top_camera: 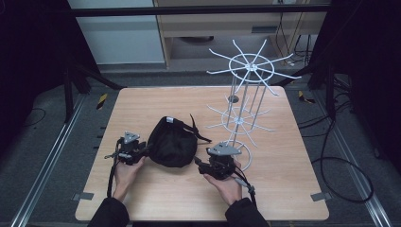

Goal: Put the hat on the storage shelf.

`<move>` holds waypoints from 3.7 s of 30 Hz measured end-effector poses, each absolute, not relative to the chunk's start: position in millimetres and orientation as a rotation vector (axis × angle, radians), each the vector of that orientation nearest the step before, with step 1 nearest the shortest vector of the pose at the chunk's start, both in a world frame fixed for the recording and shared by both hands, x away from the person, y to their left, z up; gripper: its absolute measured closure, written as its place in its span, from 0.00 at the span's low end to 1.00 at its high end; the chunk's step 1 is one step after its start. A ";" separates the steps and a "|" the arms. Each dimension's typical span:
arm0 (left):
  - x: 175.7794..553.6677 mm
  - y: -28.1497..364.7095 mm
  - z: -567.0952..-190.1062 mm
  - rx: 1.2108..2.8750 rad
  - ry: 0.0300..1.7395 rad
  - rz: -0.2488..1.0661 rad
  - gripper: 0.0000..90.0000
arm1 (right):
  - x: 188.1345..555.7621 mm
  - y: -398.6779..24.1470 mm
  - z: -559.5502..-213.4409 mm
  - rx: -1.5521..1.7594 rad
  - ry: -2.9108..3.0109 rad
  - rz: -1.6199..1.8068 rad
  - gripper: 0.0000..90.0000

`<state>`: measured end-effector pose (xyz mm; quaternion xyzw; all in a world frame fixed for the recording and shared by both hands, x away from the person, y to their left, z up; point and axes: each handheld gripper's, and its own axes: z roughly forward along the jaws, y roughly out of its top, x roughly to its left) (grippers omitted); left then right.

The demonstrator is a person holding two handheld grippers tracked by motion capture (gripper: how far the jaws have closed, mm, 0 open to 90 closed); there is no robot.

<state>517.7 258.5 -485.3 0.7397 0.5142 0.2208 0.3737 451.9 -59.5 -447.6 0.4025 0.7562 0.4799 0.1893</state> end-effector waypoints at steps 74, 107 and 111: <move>459.4 244.4 -487.1 1.923 1.277 0.394 0.82 | 440.6 -17.6 -438.7 0.813 2.146 1.426 0.91; 474.1 252.0 -474.2 1.862 1.336 0.500 0.90 | 446.8 -39.7 -443.5 0.961 2.160 1.321 0.58; 468.2 252.6 -473.2 1.846 1.350 0.521 0.90 | 435.0 -45.4 -443.3 1.000 2.195 1.314 0.51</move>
